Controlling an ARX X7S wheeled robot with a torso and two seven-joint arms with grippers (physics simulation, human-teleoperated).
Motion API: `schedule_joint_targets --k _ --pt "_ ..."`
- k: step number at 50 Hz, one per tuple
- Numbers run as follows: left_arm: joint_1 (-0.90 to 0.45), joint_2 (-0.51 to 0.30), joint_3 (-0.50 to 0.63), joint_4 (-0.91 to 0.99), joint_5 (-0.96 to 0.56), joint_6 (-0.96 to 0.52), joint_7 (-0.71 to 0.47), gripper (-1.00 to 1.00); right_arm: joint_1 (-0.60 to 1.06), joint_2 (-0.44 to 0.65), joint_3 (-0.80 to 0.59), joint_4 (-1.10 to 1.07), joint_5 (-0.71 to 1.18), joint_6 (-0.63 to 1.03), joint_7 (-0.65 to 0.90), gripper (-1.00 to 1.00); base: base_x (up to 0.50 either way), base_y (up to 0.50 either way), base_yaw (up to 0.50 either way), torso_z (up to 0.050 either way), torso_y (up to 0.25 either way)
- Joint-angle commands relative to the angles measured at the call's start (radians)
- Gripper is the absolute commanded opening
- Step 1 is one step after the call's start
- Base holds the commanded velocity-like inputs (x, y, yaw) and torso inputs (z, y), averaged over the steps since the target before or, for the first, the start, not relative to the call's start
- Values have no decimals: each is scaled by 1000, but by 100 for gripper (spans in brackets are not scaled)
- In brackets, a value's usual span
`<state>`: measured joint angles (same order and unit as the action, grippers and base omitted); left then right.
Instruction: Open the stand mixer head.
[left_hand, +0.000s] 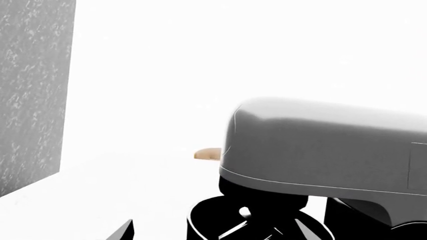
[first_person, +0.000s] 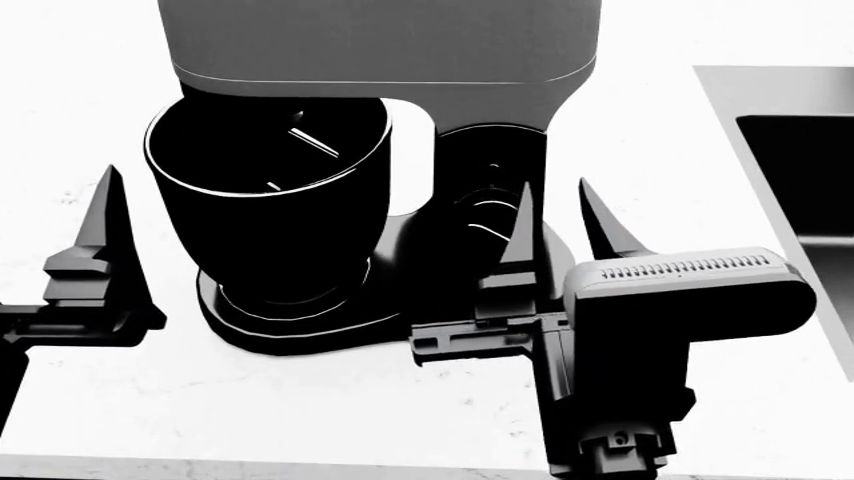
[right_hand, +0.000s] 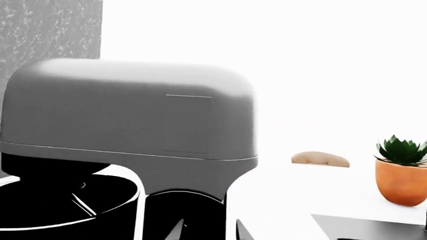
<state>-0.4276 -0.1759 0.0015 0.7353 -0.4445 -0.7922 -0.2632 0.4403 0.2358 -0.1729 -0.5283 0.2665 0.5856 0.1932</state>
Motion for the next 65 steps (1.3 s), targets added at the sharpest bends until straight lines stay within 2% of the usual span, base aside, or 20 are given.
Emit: schedule_joint_targets --k 1,18,30,38,57,60,61,65 --pt "2 -4 -11 -3 -19 5 -5 100 61 5 -13 60 38 -3 -49 -100 0 0 0 0 0" --pt "-1 -14 -21 1 -40 1 -19 100 157 -24 -88 256 42 -9 -108 -100 0 0 0 0 0" --pt "0 -21 -18 -3 -45 13 -23 100 190 -33 -81 344 44 -34 -108 -100 0 0 0 0 0" --pt "0 -25 -22 -5 -54 18 -26 100 216 -47 -75 484 26 -95 -106 -100 0 0 0 0 0" --pt "-4 -34 -19 -5 -69 18 -38 100 274 -64 -91 614 23 -128 -116 -100 9 1 4 0 0" --pt "-4 -36 -18 -10 -70 21 -38 100 240 -51 -88 546 36 -116 -112 -100 19 4 14 0 0" --pt "-6 -37 -19 -8 -73 18 -39 100 205 -29 -103 466 -13 -130 -71 -100 15 4 13 0 0" --pt "-7 -39 -12 -32 -63 33 -35 100 72 37 -79 128 31 -30 -31 -100 0 0 0 0 0"
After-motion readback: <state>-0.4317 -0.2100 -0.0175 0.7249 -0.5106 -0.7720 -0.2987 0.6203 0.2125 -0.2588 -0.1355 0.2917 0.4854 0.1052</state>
